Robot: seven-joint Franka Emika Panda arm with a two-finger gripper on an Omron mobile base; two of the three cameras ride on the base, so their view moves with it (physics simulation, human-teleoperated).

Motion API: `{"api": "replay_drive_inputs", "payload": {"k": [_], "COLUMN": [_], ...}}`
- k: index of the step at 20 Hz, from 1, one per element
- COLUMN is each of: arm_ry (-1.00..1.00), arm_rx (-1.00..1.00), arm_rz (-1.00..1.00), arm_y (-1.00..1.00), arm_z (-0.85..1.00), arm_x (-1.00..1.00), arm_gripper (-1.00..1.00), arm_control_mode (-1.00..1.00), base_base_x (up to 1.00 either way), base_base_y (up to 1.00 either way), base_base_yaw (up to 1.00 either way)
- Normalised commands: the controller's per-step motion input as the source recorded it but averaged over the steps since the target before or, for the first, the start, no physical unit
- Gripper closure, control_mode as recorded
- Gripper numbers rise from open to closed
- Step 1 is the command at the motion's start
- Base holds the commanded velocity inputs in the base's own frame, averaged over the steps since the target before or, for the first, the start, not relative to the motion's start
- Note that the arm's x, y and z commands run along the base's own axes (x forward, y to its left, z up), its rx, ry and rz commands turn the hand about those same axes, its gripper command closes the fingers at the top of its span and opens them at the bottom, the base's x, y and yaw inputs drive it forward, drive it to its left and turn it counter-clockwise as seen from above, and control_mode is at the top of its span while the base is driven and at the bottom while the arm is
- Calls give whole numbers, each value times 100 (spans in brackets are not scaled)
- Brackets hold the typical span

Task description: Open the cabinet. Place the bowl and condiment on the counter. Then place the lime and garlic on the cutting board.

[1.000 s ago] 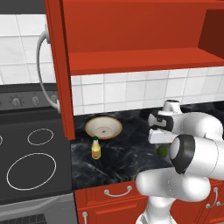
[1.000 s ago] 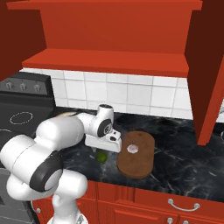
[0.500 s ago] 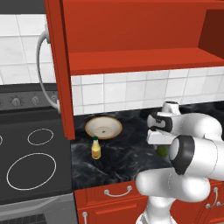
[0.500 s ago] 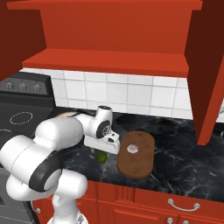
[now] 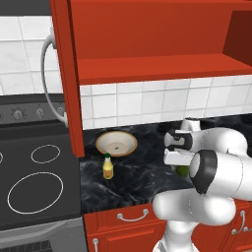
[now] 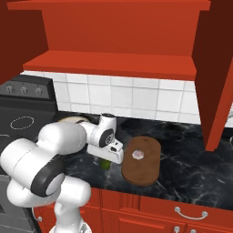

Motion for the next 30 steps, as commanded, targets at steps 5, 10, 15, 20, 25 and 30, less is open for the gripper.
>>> {"api": "replay_drive_inputs", "payload": {"k": [5,10,15,20,25,30], "arm_ry": [0,1,4,0,0,0], "arm_rx": [0,-3,-5,-3,0,1], "arm_rz": [-6,-7,-8,-7,-6,-8], "arm_y": [0,2,1,0,-2,-5], "arm_z": [-19,-13,-14,-6,37,75], "arm_x": [0,0,0,-1,-17,-26], "arm_gripper": [-100,100,100,100,100,100], "arm_control_mode": [-100,-100,-100,-100,-100,-100], "base_base_x": [0,0,0,0,0,0], "base_base_y": [0,0,0,0,0,0], "base_base_yaw": [0,0,0,0,0,0]}}
